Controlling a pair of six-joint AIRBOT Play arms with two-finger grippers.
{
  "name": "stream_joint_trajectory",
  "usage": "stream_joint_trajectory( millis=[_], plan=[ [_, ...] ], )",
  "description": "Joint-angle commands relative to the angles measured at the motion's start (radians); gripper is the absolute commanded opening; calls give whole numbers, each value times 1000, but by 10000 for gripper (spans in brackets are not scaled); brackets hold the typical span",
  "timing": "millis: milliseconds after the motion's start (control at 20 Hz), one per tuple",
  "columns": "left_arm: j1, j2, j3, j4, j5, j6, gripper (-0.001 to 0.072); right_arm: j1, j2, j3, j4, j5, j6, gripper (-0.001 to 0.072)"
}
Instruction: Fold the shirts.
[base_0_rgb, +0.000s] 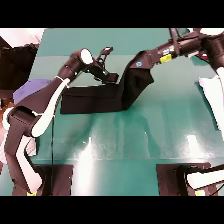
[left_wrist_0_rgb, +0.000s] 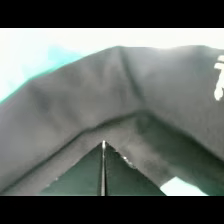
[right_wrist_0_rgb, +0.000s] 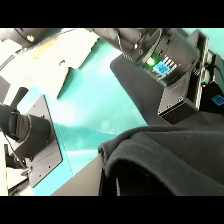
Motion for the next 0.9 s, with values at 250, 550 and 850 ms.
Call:
stream_joint_trajectory(
  millis=[250,550,850],
  plan=[
    [169,161,51,184,-190,16,26,177,-183,188,0,-72,53,18],
    [328,333,51,189,-203,17,26,298,-240,135,2,-318,6,19],
    [350,411,51,204,-215,24,26,453,-368,201,2,-474,-80,26]
  ],
)
